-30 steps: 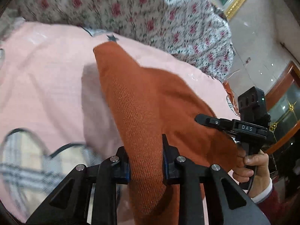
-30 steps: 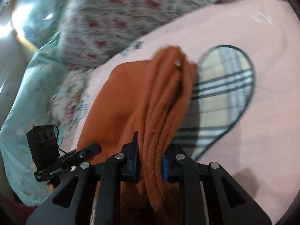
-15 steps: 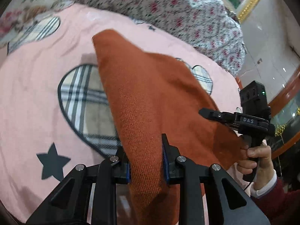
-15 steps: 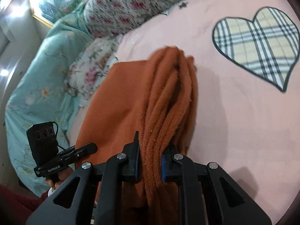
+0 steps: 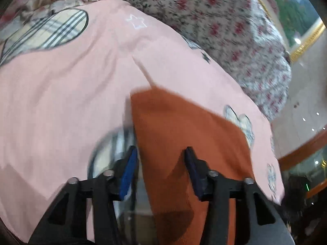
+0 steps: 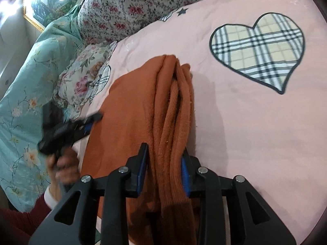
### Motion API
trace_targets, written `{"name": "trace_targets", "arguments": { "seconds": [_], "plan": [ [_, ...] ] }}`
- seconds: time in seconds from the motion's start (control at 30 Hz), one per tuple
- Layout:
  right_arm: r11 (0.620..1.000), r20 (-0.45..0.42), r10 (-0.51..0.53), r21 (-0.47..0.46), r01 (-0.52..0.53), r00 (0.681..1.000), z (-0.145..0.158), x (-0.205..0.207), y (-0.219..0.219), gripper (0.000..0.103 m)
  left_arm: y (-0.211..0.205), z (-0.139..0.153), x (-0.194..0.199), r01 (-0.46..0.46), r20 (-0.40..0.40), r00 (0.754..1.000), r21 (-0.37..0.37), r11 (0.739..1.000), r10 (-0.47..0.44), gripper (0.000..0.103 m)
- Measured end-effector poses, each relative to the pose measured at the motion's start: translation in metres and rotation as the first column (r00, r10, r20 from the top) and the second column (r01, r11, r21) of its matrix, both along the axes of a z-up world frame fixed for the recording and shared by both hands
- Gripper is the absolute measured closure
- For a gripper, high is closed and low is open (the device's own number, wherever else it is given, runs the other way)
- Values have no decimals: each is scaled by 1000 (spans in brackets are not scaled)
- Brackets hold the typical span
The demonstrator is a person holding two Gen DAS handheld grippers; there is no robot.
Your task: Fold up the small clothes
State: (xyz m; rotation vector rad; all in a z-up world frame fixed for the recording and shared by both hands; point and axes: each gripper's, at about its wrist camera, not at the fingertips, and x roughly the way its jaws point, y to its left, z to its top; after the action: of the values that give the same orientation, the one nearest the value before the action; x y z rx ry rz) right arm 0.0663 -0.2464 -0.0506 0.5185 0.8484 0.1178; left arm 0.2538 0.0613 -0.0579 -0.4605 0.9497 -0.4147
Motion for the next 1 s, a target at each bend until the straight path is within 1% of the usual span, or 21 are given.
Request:
{"name": "trace_targets", "arguments": {
  "seconds": [0.03, 0.1, 0.13, 0.2, 0.27, 0.3, 0.33, 0.4, 0.5, 0.6, 0.77, 0.9, 1.0],
  "plan": [
    [1000, 4, -7, 1, 7, 1000, 2, -4, -1, 72, 0, -1, 16, -15, -5, 1000, 23, 1000, 15, 79],
    [1000, 9, -13, -5, 13, 1000, 7, -8, 0, 72, -1, -1, 43, -48, -6, 999, 57, 997, 49, 88],
    [1000, 13, -14, -7, 14, 1000, 9, -10, 0, 72, -1, 1, 52, -58, 1, 998, 63, 996, 58, 89],
    [1000, 24, -17, -13, 17, 1000, 15, -15, -1, 72, -2, 10, 61, -72, 23, 997, 77, 994, 70, 89],
    [1000, 41, -21, -21, 22, 999, 22, -18, -1, 72, -1, 22, 60, -78, 50, 996, 85, 993, 74, 88],
    [999, 48, -21, -22, 22, 999, 24, -21, -1, 72, 0, 29, 53, -79, 71, 995, 82, 993, 74, 85],
    [1000, 62, -19, -22, 20, 998, 28, -22, -1, 72, 0, 35, 44, -79, 87, 994, 84, 993, 72, 77],
    [1000, 72, -11, -24, 12, 997, 31, -20, 2, 72, 1, 44, 19, -78, 118, 991, 98, 992, 66, 69],
    [999, 73, 24, -43, -21, 997, 34, -13, 11, 72, 0, 47, -23, -59, 134, 990, 117, 991, 43, 68],
    [997, 59, 50, -67, -46, 997, 31, 0, 20, 72, -2, 39, -61, -44, 120, 992, 129, 991, 29, 61],
    [993, -11, 24, -117, -26, 1000, 15, 23, 16, 72, -4, 23, -106, -21, 82, 997, 155, 988, 9, 61],
    [996, -58, 7, -87, -12, 998, -3, 32, 8, 72, -6, 11, -125, 1, 51, 999, 165, 986, -9, 60],
    [999, -47, -10, -53, 7, 999, -5, 26, 5, 72, -4, 6, -136, 11, 36, 999, 157, 988, -17, 60]
  ]
}}
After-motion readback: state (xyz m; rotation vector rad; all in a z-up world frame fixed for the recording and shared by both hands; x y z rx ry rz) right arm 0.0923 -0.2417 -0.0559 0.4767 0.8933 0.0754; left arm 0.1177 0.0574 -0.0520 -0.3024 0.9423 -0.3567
